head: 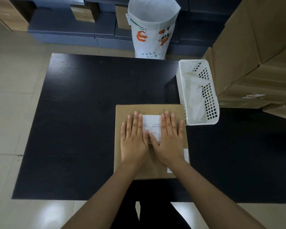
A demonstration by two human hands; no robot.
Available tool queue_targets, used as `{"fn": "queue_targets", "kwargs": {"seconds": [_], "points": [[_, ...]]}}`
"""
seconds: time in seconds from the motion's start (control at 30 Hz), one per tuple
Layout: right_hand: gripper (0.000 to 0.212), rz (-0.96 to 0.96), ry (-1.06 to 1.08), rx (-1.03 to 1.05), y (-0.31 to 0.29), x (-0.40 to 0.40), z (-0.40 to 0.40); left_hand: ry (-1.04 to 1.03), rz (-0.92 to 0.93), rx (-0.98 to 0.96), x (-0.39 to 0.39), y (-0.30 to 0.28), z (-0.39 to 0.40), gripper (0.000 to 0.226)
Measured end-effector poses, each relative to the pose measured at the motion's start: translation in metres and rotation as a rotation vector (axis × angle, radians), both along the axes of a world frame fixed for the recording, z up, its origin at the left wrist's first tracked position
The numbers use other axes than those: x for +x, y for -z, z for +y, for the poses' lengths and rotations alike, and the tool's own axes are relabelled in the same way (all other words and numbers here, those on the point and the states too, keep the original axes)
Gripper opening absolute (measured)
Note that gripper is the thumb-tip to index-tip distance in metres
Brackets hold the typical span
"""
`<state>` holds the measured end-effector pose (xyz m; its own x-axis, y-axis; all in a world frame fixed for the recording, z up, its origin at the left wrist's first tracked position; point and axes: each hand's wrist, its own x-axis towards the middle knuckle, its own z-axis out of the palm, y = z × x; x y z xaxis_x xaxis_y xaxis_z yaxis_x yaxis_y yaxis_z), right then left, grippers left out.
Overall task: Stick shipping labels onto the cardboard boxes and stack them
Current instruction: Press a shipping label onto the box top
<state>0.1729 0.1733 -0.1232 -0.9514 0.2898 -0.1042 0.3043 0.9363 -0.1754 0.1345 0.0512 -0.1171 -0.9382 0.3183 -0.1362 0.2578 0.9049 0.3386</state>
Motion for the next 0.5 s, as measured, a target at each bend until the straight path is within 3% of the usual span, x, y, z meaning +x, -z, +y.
{"fn": "queue_targets", "kwargs": {"seconds": [0.07,0.2,0.37,0.5], "points": [[0.074,0.037,-0.025,-0.023,-0.002,0.002,0.001,0.019,0.000,0.073,-0.004,-0.005,-0.001,0.057],[0.064,0.021,-0.269,-0.014,0.004,0.010,0.004,0.393,0.067,-0.030,0.003,0.003,-0.011,0.057],[0.064,-0.028,-0.234,-0.015,0.003,0.008,0.004,0.366,0.042,-0.096,0.004,0.007,-0.010,0.059],[0.060,-0.019,-0.229,-0.072,-0.002,0.007,0.004,0.293,0.001,-0.002,0.001,-0.001,-0.004,0.059]]}}
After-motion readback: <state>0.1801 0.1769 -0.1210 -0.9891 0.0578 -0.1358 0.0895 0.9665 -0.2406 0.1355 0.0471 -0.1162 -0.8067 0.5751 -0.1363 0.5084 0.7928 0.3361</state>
